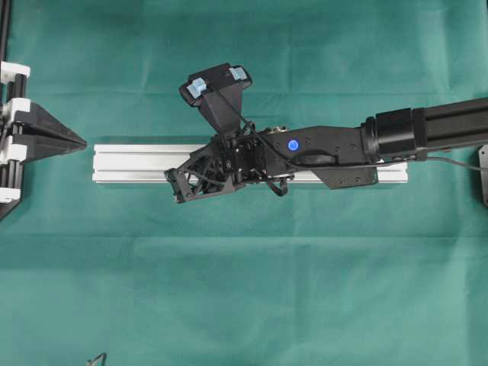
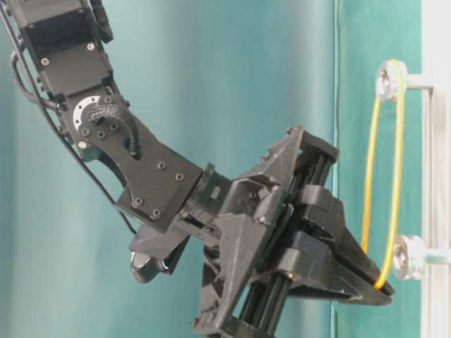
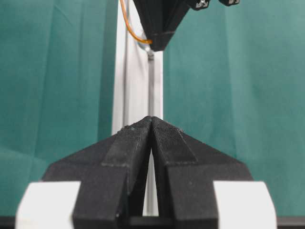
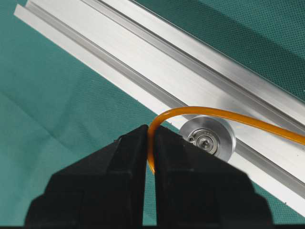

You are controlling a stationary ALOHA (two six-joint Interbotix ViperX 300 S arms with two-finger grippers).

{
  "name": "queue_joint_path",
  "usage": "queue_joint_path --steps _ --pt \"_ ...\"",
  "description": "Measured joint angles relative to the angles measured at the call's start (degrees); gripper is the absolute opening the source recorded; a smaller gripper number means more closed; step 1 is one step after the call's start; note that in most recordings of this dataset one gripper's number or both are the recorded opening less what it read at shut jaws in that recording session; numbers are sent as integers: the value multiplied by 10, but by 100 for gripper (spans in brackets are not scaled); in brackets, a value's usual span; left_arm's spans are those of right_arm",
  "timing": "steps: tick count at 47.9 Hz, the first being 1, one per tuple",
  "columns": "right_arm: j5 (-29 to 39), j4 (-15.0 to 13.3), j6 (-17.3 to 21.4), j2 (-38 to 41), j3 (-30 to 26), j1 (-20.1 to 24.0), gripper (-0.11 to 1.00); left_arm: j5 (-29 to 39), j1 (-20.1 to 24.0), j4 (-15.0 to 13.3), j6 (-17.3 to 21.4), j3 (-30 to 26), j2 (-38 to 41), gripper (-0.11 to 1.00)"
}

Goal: Hook the rubber onto the shaft.
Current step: 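Drag the band leftward past the peg toward the left metal peg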

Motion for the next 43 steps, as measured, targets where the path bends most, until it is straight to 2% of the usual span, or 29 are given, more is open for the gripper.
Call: queue_joint_path --steps 43 --pt "-14 -1 0 14 -1 0 6 -1 0 0 0 0 0 0"
